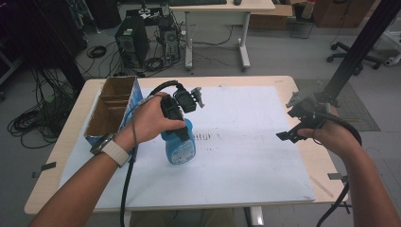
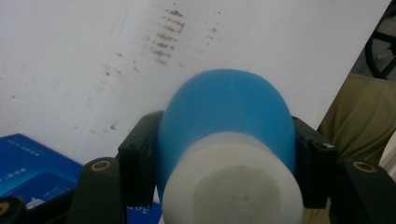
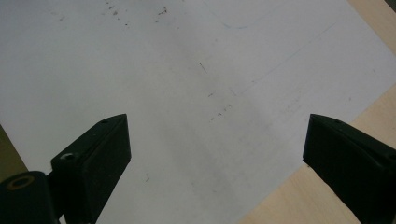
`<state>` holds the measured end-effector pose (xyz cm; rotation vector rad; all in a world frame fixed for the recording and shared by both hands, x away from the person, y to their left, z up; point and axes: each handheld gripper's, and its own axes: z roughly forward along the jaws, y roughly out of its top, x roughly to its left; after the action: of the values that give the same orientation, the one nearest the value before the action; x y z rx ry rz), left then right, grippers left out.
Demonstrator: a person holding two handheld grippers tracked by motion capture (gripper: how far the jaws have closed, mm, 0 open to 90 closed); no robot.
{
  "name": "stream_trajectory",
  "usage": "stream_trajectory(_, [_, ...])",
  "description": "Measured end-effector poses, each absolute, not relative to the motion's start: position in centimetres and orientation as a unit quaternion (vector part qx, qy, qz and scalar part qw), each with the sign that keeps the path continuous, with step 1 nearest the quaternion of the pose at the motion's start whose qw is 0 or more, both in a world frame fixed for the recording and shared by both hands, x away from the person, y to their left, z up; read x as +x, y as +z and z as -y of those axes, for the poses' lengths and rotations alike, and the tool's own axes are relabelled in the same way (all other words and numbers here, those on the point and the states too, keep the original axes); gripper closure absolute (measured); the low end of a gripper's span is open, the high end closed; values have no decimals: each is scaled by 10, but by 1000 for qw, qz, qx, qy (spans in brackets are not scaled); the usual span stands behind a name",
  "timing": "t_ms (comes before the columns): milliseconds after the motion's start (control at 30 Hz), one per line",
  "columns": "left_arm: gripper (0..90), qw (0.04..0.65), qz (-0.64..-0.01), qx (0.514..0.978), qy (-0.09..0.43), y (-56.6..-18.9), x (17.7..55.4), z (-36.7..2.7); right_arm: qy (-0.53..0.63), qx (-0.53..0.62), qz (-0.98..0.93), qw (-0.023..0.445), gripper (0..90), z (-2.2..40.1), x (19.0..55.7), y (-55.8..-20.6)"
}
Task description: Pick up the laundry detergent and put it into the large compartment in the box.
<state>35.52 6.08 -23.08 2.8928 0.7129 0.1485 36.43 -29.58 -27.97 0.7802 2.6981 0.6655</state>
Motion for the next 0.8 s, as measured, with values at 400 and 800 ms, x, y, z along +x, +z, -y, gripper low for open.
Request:
stream_trajectory(400, [372,81,-265,959,59,-208,353,-62,229,266,-927,130,78,294,364,-277])
stream_trajectory(800, [373,79,-302,947,71,-179,355,-69,228,264,-928,129,78,294,364,-276])
